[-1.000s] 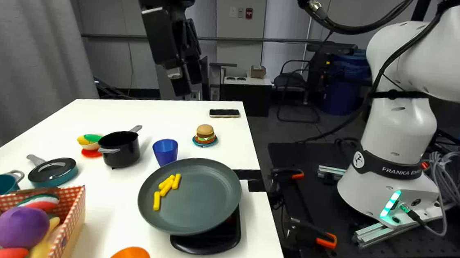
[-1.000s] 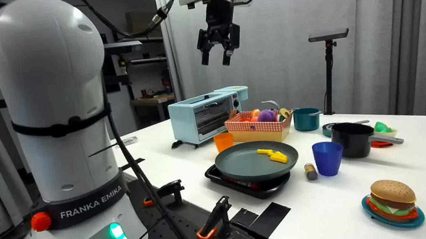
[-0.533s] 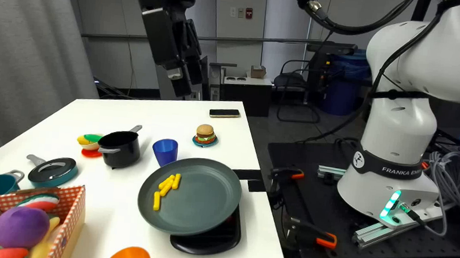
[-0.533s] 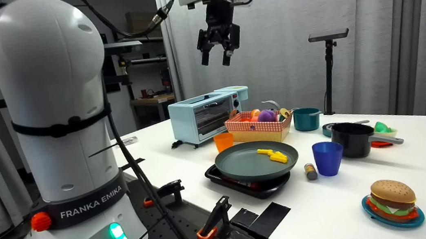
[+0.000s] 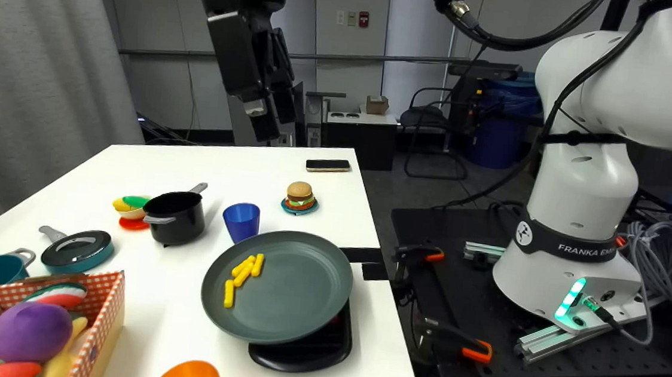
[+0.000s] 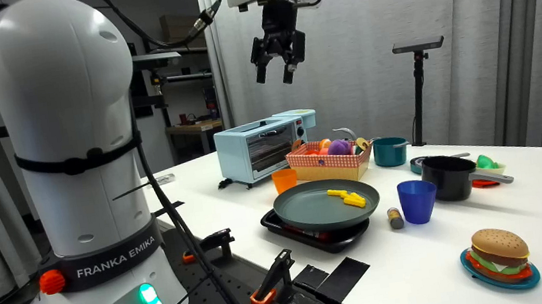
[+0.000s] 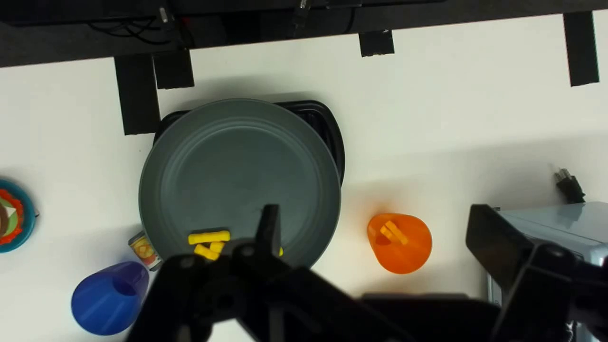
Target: Pour the things in the orange cup onto the plate
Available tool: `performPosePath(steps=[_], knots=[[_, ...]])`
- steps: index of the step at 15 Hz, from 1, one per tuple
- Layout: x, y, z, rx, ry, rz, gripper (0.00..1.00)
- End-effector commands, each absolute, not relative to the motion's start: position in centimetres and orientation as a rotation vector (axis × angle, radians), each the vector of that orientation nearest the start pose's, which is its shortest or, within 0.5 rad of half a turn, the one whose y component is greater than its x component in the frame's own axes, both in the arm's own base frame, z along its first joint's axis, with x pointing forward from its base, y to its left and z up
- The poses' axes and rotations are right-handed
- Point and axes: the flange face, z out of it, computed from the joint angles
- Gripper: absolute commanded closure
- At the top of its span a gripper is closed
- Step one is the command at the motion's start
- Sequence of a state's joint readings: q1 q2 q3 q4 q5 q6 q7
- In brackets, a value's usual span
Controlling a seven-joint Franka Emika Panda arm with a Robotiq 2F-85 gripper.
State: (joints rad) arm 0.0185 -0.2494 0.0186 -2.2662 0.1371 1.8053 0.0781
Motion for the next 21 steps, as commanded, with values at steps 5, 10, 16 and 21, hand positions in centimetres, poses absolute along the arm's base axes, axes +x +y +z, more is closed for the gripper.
performPosePath(steps=[5,10,16,21], knots=[[44.7,2.8,44.6,-3.008,0.132,0.331,0.0],[44.7,2.8,44.6,-3.008,0.132,0.331,0.0],[45.5,2.7,43.7,-3.039,0.124,0.338,0.0],[46.6,3.0,41.9,-3.061,0.079,0.382,0.0]])
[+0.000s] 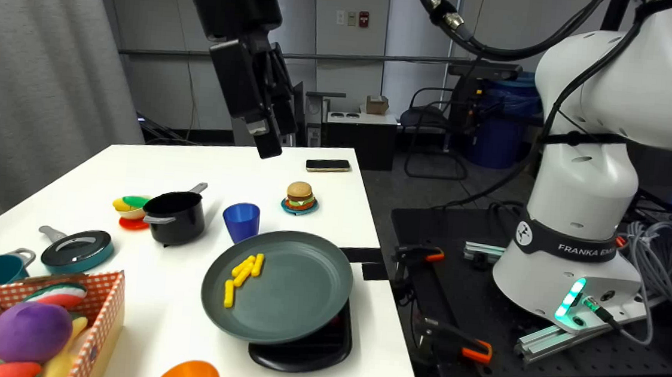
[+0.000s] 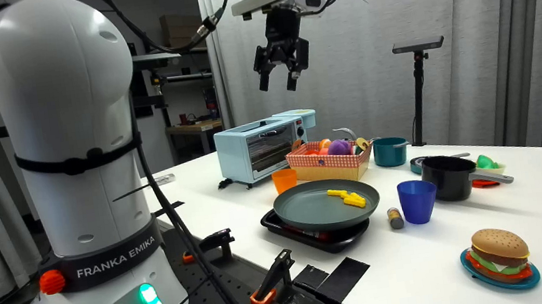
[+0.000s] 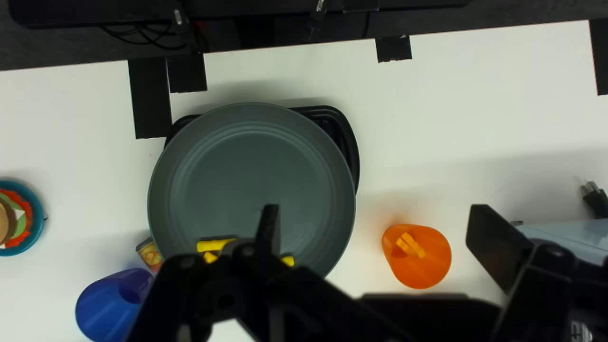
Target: Pour the things in the orange cup onto the plate
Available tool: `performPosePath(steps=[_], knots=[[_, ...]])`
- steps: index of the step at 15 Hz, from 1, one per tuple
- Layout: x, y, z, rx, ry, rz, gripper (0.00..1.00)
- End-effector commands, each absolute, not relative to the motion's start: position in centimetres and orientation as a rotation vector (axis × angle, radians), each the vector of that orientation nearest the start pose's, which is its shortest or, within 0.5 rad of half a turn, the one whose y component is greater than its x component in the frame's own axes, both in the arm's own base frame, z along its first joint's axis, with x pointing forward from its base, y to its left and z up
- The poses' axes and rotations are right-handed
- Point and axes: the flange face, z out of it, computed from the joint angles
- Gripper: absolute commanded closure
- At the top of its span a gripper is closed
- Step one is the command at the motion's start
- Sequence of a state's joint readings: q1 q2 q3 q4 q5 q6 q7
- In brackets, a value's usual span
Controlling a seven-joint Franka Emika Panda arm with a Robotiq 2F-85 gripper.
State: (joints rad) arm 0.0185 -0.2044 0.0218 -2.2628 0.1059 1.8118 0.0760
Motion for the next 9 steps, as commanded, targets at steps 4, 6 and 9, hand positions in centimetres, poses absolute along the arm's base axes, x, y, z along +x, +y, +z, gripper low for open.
performPosePath(steps=[4,6,9], knots=[[47.8,3.4,39.9,-3.094,0.037,0.409,0.0],[48.5,3.9,38.7,-3.11,-0.002,0.414,0.0],[49.5,4.8,36.9,-3.129,-0.074,0.414,0.0]])
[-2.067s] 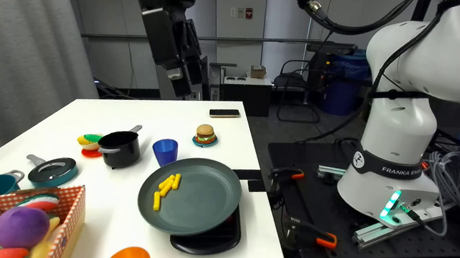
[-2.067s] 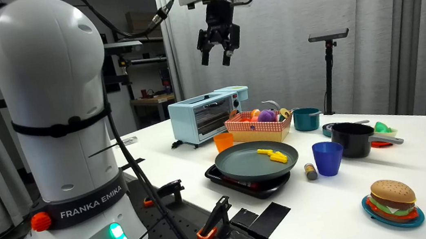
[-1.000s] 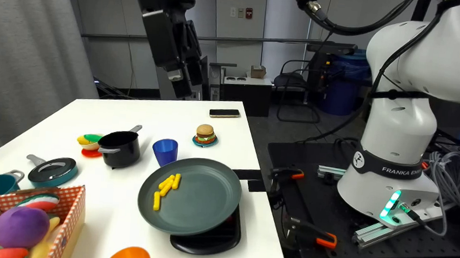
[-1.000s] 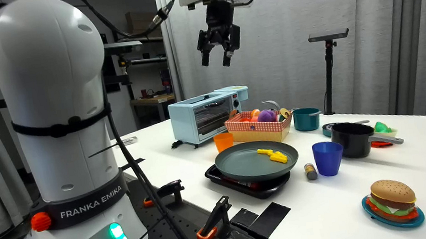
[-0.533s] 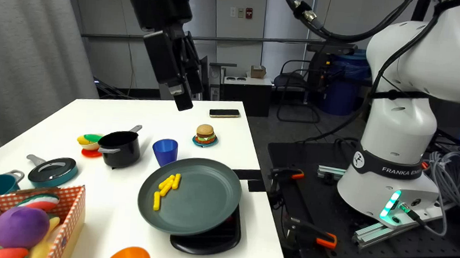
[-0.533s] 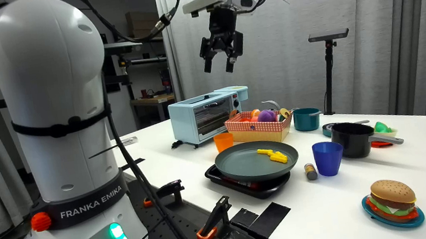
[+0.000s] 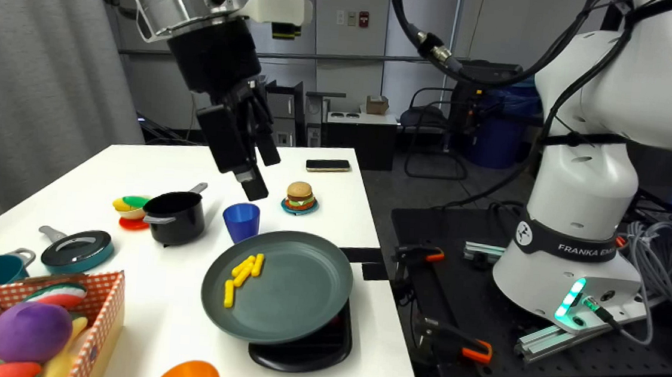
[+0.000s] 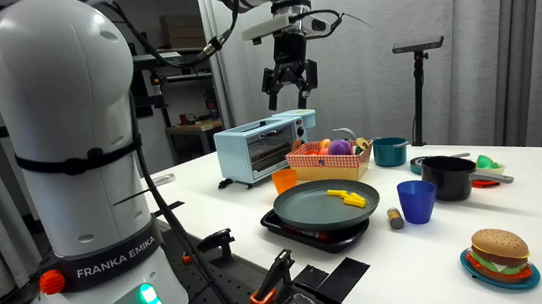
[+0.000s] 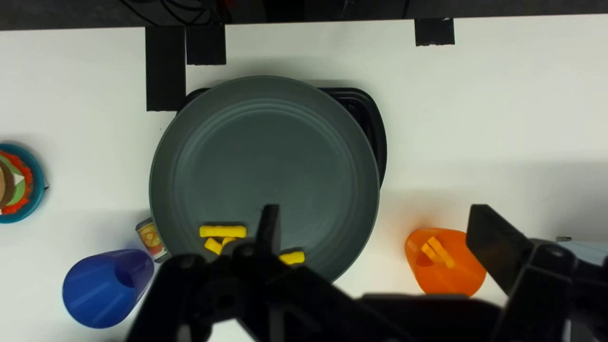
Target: Pour the things in the orange cup onto the plate
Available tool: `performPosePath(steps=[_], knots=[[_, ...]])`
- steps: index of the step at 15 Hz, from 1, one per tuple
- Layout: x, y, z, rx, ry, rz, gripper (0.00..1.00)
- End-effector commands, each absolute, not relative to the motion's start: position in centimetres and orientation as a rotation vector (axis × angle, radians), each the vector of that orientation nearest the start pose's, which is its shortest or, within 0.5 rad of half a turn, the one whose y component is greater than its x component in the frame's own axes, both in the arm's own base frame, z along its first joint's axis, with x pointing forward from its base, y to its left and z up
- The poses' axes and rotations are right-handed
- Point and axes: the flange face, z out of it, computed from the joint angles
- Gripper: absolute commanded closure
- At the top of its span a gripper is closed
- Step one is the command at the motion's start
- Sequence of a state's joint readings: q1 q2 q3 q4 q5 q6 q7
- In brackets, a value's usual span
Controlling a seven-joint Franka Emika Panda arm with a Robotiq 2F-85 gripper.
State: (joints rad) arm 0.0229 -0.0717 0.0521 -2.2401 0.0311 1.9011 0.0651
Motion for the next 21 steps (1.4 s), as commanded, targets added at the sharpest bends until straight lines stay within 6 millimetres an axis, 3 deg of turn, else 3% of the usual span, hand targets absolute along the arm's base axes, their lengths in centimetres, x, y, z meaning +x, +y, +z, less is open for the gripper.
performPosePath(steps=[1,10,21], knots=[[49.8,5.1,36.4,-3.13,-0.093,0.413,0.0],[52.2,8.1,32.5,-3.118,-0.304,0.343,0.0],[52.4,12.0,28.5,-3.104,-0.607,0.328,0.0]])
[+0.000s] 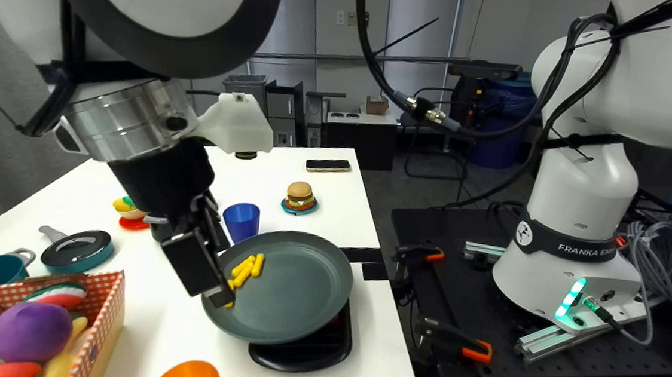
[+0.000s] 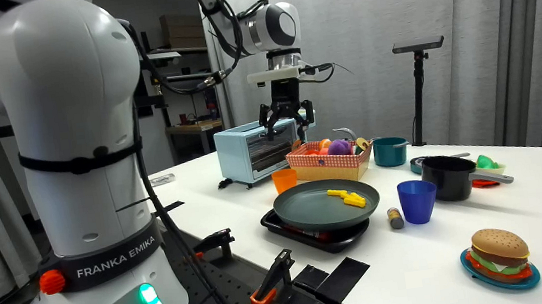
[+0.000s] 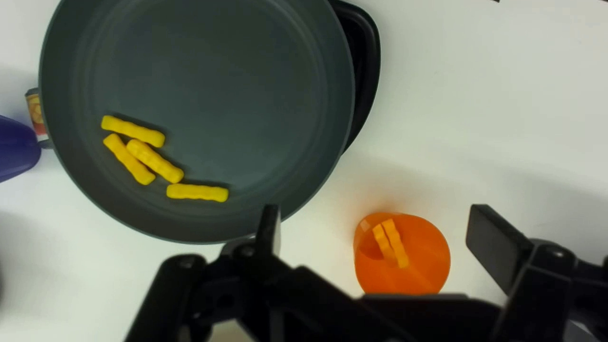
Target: Pour the things in the orange cup onto the plate
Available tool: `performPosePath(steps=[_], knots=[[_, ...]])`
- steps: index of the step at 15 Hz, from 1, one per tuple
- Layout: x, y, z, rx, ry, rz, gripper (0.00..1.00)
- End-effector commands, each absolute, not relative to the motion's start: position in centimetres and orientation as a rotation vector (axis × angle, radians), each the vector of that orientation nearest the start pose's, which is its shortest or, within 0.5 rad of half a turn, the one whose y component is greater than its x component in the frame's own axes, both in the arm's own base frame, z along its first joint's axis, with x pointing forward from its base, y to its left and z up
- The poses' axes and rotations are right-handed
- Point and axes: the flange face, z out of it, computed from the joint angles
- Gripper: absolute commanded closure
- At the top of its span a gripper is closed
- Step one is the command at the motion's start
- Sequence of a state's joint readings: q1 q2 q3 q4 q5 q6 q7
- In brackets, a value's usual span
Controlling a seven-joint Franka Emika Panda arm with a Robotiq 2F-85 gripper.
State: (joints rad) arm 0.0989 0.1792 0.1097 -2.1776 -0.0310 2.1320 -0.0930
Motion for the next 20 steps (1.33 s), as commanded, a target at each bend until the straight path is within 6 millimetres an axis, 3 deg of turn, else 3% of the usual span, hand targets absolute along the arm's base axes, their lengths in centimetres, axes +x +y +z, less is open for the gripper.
performPosePath(steps=[1,8,20], knots=[[52.5,12.4,28.2,-3.102,-0.636,0.326,0.0],[52.9,14.0,26.5,-3.065,-0.797,0.326,0.0],[51.6,15.7,23.7,-2.984,-0.956,0.448,0.0]])
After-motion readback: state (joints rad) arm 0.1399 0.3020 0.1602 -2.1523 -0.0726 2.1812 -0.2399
